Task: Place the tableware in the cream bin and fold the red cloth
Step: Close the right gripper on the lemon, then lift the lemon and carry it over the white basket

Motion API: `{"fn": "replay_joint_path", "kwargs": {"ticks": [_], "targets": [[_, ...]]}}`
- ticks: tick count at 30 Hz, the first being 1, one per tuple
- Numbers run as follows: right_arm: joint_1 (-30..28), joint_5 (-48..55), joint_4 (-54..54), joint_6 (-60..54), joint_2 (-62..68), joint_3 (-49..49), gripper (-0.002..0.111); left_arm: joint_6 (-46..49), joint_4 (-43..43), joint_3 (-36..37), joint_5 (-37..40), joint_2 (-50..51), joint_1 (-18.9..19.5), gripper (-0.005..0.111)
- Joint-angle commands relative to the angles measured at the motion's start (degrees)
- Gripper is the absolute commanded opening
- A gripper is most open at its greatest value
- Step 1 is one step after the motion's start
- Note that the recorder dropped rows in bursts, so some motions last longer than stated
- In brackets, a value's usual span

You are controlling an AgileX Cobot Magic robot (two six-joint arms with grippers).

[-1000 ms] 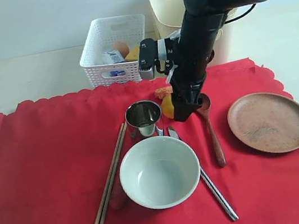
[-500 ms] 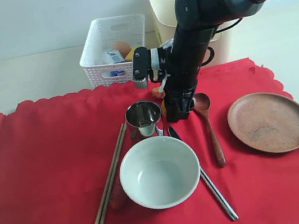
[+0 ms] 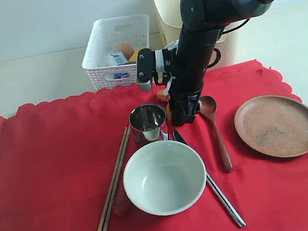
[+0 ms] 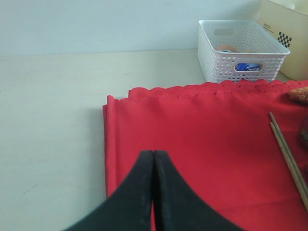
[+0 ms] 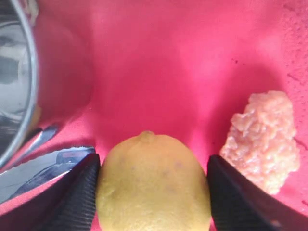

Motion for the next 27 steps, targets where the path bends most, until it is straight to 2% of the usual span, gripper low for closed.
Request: {"fn": "replay_joint_path", "kwargs": {"ticks": [1, 4, 10, 27], "targets": [[0.02, 0.41, -0.24, -0.43, 0.14, 0.14, 0.027, -0.32, 0.13, -0.16, -0.60, 0.12, -0.29, 0.000], [0.02, 0.94, -1.00, 0.42, 0.14, 0.14, 0.025, -0.32, 0.13, -0.16, -0.60, 0.12, -0.29, 0.000], [0.02, 0.79, -1.03, 1.07, 0.14, 0.14, 0.000, -0.32, 0.13, -0.16, -0.60, 0.12, -0.29, 0.000], [0.02, -2.82, -0.40, 4.72, -11.57, 0.14, 0.000, -0.32, 0.13, -0.16, -0.60, 0.12, -0.29, 0.000]]}}
